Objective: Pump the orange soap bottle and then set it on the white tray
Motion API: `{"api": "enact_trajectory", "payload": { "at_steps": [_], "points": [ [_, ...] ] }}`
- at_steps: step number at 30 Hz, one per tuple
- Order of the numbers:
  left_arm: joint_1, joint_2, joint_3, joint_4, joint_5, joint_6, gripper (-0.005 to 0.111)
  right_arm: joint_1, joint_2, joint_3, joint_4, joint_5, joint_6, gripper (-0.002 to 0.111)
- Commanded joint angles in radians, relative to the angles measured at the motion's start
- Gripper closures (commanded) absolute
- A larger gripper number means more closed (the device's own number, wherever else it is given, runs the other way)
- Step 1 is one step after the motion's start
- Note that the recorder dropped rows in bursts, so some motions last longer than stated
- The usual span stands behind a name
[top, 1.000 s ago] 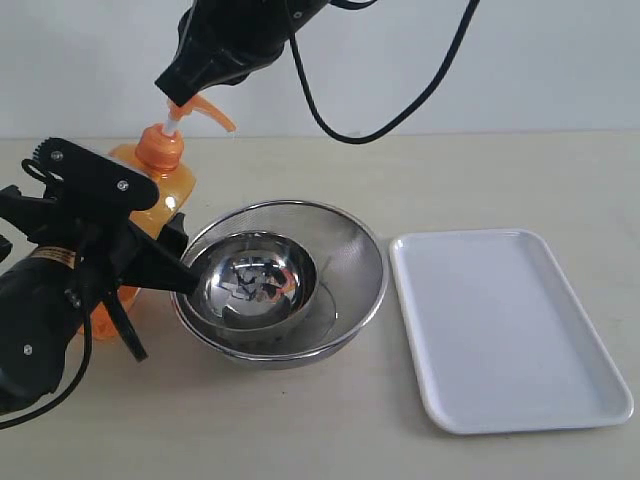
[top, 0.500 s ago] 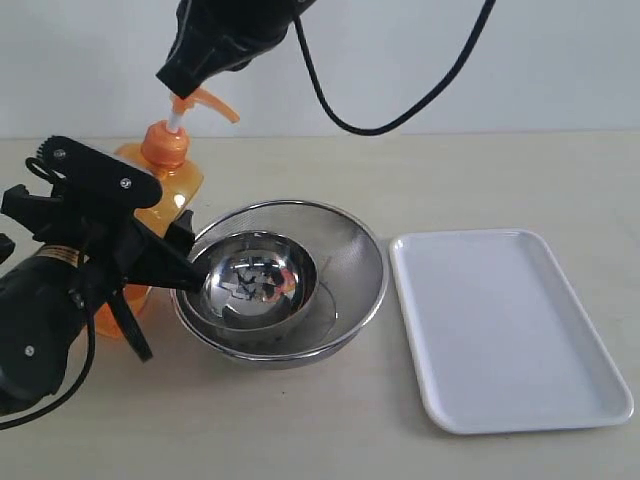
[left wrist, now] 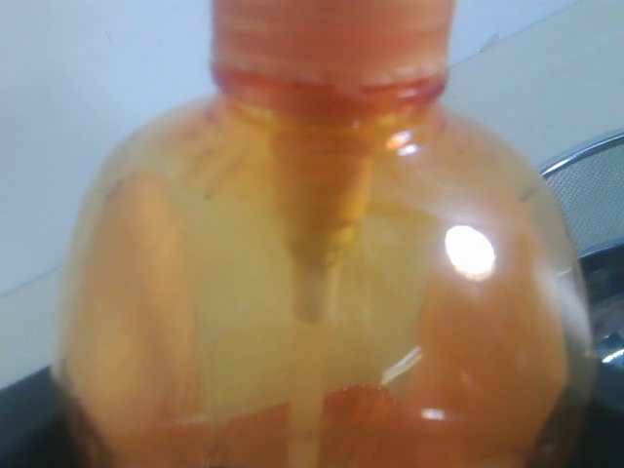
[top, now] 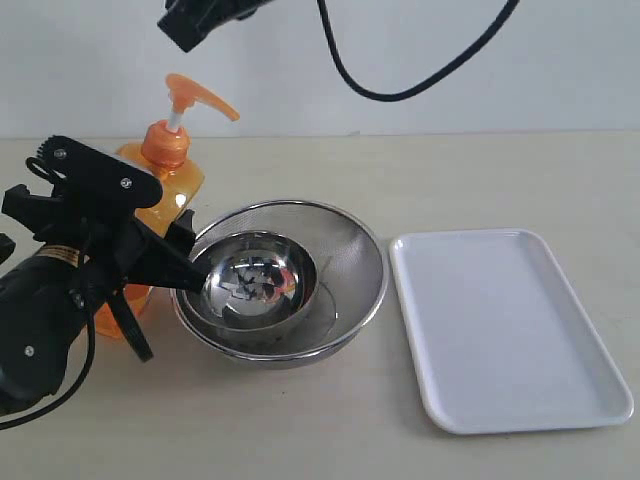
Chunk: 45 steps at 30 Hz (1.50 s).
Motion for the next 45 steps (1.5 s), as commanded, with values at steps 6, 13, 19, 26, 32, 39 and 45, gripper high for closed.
{"api": "enact_trajectory", "payload": {
  "at_steps": [6, 13, 19, 26, 32, 39, 45],
  "points": [
    [-0.005, -0.004, -0.005, 0.014, -0.017, -0.010, 0.102, 0.000, 0.073, 0.000, 0.006, 0.029, 0.014, 0.109],
    [-0.005, -0.004, -0.005, 0.014, -0.017, -0.010, 0.102, 0.000, 0.102, 0.000, 0.029, 0.058, 0.014, 0.109],
    [-0.005, -0.004, -0.005, 0.014, -0.017, -0.010, 0.102, 0.000, 0.121, 0.002, 0.044, 0.098, 0.017, 0.109],
    [-0.005, -0.004, -0.005, 0.014, -0.017, -0.010, 0.102, 0.002, 0.151, 0.002, 0.052, 0.152, 0.017, 0.109],
    [-0.005, -0.004, -0.005, 0.014, -0.017, -0.025, 0.102, 0.062, 0.179, 0.002, 0.046, 0.157, 0.021, 0.109],
    [-0.005, -0.004, -0.005, 0.016, -0.017, -0.025, 0.102, 0.073, 0.184, 0.002, 0.046, 0.159, 0.032, 0.109],
    [-0.005, -0.004, -0.005, 0.019, -0.017, -0.025, 0.102, 0.073, 0.184, 0.002, 0.044, 0.159, 0.032, 0.109]
  ]
}}
